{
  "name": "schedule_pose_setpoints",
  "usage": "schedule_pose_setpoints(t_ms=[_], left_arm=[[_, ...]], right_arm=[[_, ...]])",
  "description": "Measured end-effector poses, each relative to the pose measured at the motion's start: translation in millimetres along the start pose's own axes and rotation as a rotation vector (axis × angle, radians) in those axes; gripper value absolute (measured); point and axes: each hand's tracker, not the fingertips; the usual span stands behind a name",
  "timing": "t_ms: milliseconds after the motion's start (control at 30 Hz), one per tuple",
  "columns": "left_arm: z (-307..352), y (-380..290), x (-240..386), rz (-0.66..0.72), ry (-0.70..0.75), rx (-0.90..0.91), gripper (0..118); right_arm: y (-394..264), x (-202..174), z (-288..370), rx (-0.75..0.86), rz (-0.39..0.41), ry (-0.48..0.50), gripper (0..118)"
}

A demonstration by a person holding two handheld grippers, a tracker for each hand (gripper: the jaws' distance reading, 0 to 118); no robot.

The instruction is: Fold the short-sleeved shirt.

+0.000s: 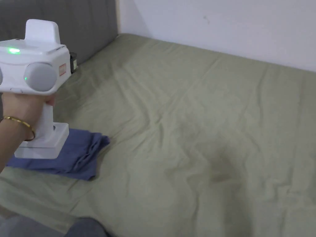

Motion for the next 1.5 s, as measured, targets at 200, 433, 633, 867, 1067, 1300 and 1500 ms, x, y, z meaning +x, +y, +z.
schedule_pose_setpoints(t_ms=[200,433,633,867,1067,1300,1500], left_arm=[[53,3,84,-0.037,-0.151,0.176,0],[97,-25,152,-0.023,-0.299,0.215,0],[113,-64,179,-0.025,-0.39,0.149,0],[114,-108,183,-0.046,-0.394,0.071,0],[120,-121,182,-0.049,-0.391,0.023,0],[123,-124,181,-0.064,-0.385,0.022,47],[122,-124,181,-0.063,-0.361,0.039,118]], right_arm=[[34,10,24,0.114,0.073,-0.026,0],[44,14,51,0.178,0.11,-0.074,0],[28,22,62,0.175,0.095,-0.111,0],[-6,25,58,0.114,0.059,-0.135,0],[-25,25,54,0.069,0.031,-0.123,0],[-29,29,51,0.063,0.019,-0.135,38],[-29,28,51,0.066,0.028,-0.166,116]])
